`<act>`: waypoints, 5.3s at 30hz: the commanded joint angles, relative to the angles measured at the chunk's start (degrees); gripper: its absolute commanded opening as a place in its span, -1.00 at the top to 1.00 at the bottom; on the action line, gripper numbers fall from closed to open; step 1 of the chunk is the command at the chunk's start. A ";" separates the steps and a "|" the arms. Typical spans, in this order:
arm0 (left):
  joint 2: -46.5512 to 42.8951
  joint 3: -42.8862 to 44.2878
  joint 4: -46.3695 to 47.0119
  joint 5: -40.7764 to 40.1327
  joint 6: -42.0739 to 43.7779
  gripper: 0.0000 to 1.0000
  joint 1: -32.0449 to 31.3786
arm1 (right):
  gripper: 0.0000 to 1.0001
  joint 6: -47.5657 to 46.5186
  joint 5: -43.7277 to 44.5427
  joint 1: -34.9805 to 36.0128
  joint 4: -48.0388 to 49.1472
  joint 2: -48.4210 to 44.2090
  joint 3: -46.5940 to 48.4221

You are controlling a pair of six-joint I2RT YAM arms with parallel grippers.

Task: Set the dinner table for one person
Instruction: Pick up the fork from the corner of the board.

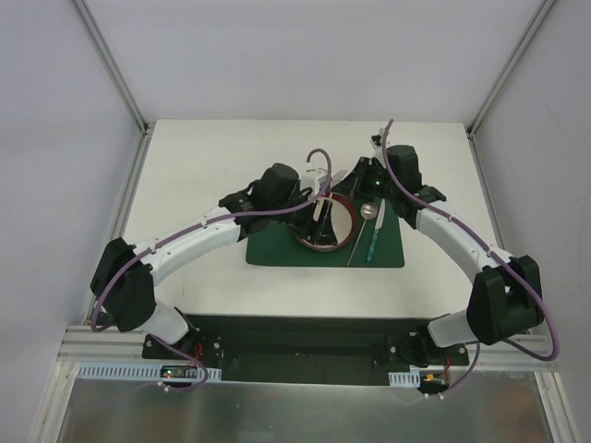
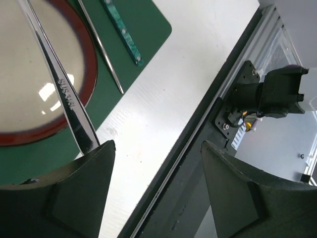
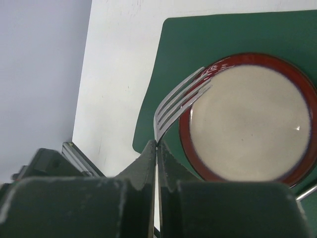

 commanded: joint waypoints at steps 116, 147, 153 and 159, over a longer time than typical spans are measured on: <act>10.46 -9.59 3.04 -32.33 -12.74 1.00 5.15 | 0.37 -1.15 -15.26 -21.56 -4.94 -28.93 -12.33; 0.63 -9.42 0.49 -33.91 -13.01 1.00 5.07 | 0.41 1.49 -16.84 -22.17 0.33 -24.90 -16.81; -7.02 -5.21 -4.69 -33.57 -10.11 1.00 5.07 | 0.36 0.79 -12.89 -12.08 2.60 -18.48 -15.85; -12.03 -4.67 -5.75 -29.17 -9.58 1.00 3.49 | 0.36 1.58 -12.00 -6.09 6.57 -10.93 -12.77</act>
